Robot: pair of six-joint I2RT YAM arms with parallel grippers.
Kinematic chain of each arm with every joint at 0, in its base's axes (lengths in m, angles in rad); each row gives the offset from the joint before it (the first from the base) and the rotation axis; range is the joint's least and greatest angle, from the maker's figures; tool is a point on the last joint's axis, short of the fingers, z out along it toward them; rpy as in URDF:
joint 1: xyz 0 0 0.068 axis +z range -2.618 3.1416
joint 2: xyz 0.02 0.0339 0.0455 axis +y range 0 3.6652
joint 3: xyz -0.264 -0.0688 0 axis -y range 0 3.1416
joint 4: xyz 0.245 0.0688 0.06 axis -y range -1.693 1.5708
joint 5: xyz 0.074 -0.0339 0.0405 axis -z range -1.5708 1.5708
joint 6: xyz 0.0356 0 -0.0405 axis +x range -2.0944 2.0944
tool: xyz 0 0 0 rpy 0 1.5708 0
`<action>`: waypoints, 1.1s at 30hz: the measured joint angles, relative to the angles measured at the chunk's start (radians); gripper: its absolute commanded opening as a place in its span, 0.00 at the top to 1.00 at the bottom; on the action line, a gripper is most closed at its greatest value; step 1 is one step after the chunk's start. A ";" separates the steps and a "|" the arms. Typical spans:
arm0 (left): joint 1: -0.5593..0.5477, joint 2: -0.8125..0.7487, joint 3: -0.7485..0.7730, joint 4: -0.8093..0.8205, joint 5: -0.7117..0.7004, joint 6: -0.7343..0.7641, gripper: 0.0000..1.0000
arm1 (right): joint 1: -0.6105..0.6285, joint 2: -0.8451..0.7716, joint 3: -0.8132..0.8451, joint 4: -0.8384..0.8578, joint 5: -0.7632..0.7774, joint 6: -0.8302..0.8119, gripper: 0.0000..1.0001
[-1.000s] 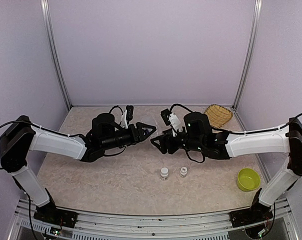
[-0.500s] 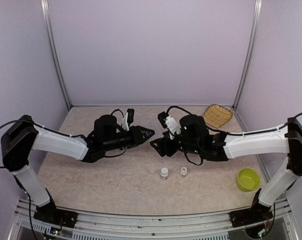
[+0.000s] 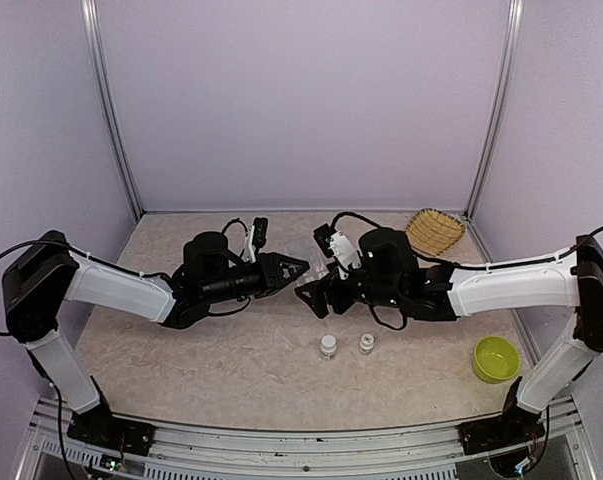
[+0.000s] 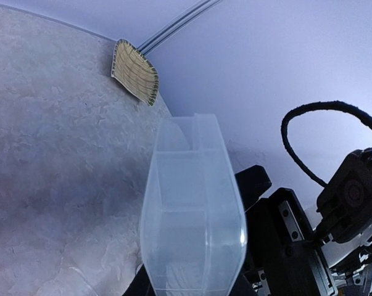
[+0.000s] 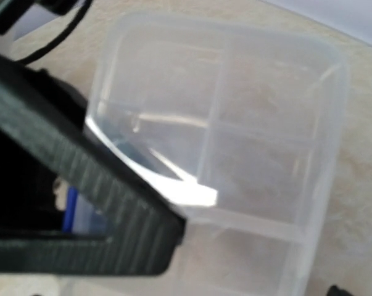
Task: Sort the pills into containers
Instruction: Pass from the right arm to the left, then pass from the left arm to the right
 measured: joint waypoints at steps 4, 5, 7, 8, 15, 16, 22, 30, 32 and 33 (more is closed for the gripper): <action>0.012 -0.013 -0.031 0.035 0.037 0.000 0.73 | -0.046 -0.036 -0.010 -0.018 -0.113 0.018 0.02; 0.014 -0.019 -0.037 0.042 0.045 0.000 0.73 | -0.070 -0.055 -0.023 -0.013 -0.158 0.032 0.02; 0.019 -0.036 -0.047 0.058 0.065 0.002 0.73 | -0.136 -0.104 -0.058 0.007 -0.259 0.069 0.03; 0.021 -0.045 -0.052 0.070 0.073 0.002 0.73 | -0.165 -0.122 -0.072 0.018 -0.307 0.087 0.04; 0.023 -0.079 -0.061 0.129 0.116 0.006 0.73 | -0.244 -0.120 -0.088 0.080 -0.592 0.196 0.11; 0.023 -0.081 -0.061 0.132 0.119 0.006 0.73 | -0.244 -0.109 -0.088 0.090 -0.633 0.211 0.12; 0.023 -0.081 -0.074 0.155 0.122 0.005 0.74 | -0.244 -0.026 -0.088 0.179 -0.820 0.329 0.15; 0.016 -0.082 -0.099 0.185 0.100 -0.002 0.75 | -0.243 0.027 -0.097 0.338 -0.905 0.473 0.18; 0.010 -0.085 -0.111 0.203 0.078 -0.005 0.74 | -0.239 0.035 -0.103 0.372 -0.905 0.498 0.19; 0.007 -0.087 -0.118 0.211 0.066 -0.007 0.74 | -0.237 0.038 -0.105 0.381 -0.904 0.505 0.19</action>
